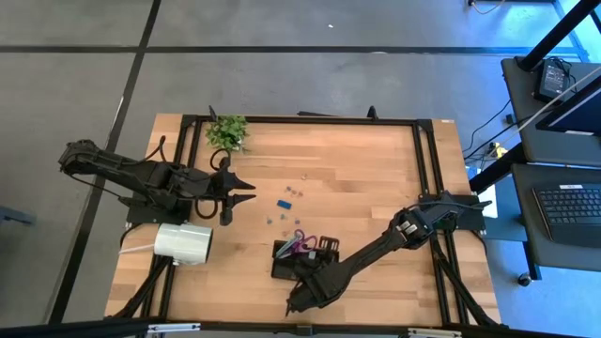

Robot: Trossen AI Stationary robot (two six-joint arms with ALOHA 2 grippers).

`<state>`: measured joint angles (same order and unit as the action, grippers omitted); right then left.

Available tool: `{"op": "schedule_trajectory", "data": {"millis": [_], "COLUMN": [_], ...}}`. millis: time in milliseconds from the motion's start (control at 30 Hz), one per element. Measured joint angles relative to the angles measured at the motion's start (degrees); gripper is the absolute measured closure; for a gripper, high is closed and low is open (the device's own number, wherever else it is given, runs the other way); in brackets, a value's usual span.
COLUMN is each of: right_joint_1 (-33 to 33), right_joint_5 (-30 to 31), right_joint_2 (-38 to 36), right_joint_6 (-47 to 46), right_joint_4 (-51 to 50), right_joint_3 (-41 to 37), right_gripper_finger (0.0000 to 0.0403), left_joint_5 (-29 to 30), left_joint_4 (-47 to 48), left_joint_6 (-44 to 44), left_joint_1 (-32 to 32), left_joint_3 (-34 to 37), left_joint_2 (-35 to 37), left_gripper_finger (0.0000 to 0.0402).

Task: Pick and place office supplies into organizer
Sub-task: Put the light blue sticky note into the desk organizer

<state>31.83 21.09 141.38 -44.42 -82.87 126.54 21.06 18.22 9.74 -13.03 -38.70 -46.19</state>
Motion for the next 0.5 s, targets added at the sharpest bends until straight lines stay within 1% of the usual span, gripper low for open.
{"op": "schedule_trajectory", "data": {"millis": [133, 300, 500], "right_joint_1": [0.0, 0.0, 0.0], "right_joint_5": [-3.0, -6.8, -7.9], "right_joint_2": [0.0, 0.0, 0.0], "right_joint_6": [1.0, 1.0, 0.5], "right_joint_4": [2.2, 3.4, 3.5], "right_joint_3": [0.0, 0.0, 0.0], "right_gripper_finger": [0.0298, 0.0238, 0.0165], "left_joint_5": [0.0, 0.0, 0.0], "left_joint_4": [0.0, 0.0, 0.0], "left_joint_6": [0.0, 0.0, 0.0], "left_joint_1": [0.0, 0.0, 0.0], "left_joint_3": [0.0, 0.0, 0.0], "left_joint_2": [0.0, 0.0, 0.0], "left_gripper_finger": [0.0300, 0.0300, 0.0300]}}
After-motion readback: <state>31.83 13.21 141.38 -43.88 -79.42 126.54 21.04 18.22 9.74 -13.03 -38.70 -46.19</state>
